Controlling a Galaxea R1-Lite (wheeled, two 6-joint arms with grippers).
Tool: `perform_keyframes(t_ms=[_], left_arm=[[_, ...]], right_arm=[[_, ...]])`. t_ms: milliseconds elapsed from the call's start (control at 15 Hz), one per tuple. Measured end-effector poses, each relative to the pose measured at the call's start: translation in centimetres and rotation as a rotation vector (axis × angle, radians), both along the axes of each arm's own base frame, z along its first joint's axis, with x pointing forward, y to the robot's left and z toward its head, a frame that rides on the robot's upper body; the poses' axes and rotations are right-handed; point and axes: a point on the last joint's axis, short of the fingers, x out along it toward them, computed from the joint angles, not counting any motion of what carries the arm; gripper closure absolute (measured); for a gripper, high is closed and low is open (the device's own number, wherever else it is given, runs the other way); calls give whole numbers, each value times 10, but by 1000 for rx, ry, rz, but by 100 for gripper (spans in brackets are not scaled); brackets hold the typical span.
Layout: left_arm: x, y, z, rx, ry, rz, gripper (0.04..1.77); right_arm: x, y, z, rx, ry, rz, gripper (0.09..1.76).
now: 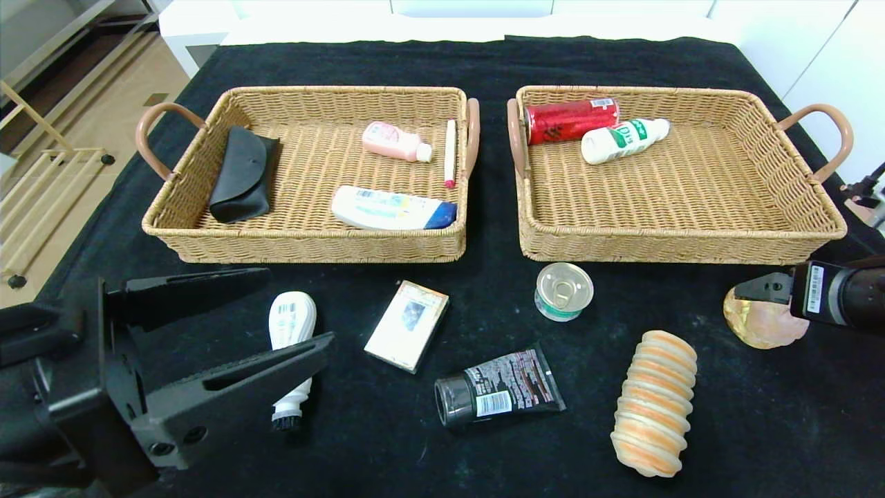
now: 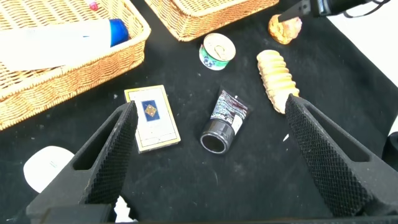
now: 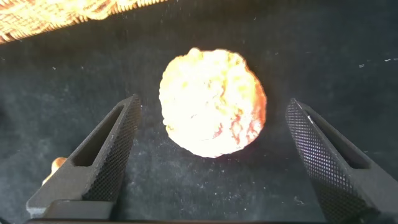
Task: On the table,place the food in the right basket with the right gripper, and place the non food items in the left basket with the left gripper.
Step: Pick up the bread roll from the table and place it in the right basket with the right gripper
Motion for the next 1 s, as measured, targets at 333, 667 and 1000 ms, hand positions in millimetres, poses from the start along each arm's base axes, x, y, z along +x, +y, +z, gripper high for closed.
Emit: perform_keyframes(t_ms=[333,667,1000], left_arm=[[-1,1,0,-1,-3,0,9],[-1,1,0,-1,-4,-1,9],[-2,1,0,-2,-4,-1,9]], right_arm=[[11,0,-11,14,41,-22,14],[19,1,-15,19,24,-22,14],[21,1,-18,26,31,-25,14]])
